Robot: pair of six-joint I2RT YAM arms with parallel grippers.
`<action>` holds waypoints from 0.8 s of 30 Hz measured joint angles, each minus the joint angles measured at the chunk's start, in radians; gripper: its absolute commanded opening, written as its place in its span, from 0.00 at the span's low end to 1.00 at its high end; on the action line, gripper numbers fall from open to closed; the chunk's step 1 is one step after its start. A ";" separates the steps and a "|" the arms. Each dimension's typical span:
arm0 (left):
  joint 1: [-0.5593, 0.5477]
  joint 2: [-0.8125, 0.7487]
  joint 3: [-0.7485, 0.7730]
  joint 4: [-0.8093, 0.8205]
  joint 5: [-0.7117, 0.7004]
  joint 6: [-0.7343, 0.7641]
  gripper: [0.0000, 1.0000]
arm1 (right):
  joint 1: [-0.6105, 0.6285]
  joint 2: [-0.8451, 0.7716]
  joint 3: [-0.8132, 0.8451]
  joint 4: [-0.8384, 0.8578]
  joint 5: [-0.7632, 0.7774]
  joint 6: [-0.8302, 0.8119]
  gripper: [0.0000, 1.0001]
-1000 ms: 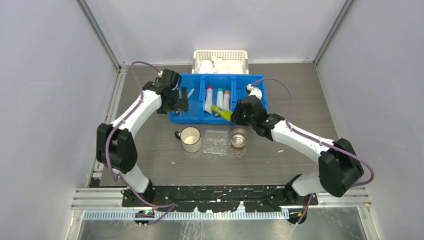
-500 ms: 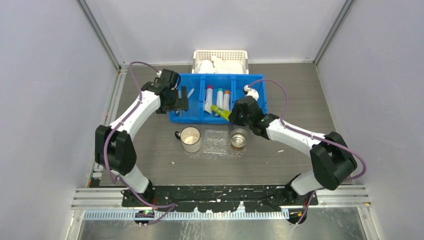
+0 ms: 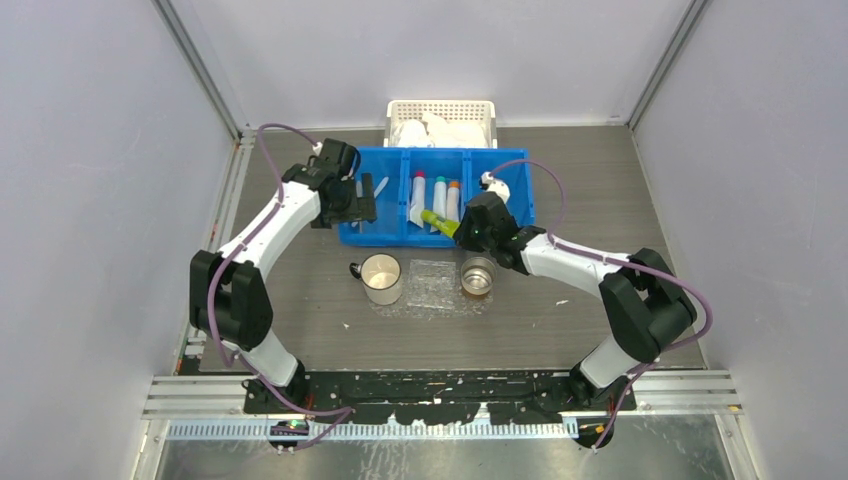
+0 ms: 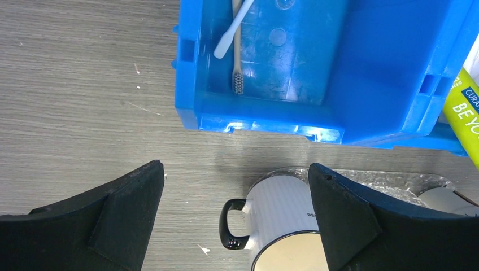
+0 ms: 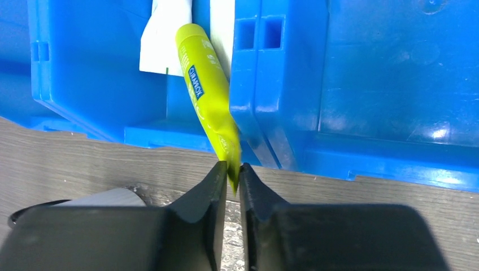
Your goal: Prepare toiletry sets of a toothbrush and toothpaste on the tray
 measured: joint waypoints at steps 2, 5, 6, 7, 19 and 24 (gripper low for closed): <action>0.002 -0.001 -0.003 0.000 0.000 0.000 1.00 | 0.000 0.000 0.000 0.000 0.001 0.002 0.11; 0.005 -0.002 -0.009 0.000 0.000 0.000 1.00 | 0.001 0.000 0.010 -0.002 0.004 0.000 0.10; 0.005 -0.002 -0.010 0.000 0.000 0.000 1.00 | 0.002 0.000 0.016 -0.005 0.007 -0.004 0.09; 0.005 -0.002 -0.010 0.000 0.000 0.000 1.00 | 0.004 0.000 0.030 -0.019 0.012 -0.010 0.08; 0.006 -0.009 -0.018 0.000 0.001 -0.001 1.00 | 0.009 -0.014 0.522 -0.529 0.024 -0.225 0.04; 0.006 -0.013 -0.025 0.001 0.005 -0.001 1.00 | 0.016 -0.040 0.740 -0.795 0.014 -0.294 0.04</action>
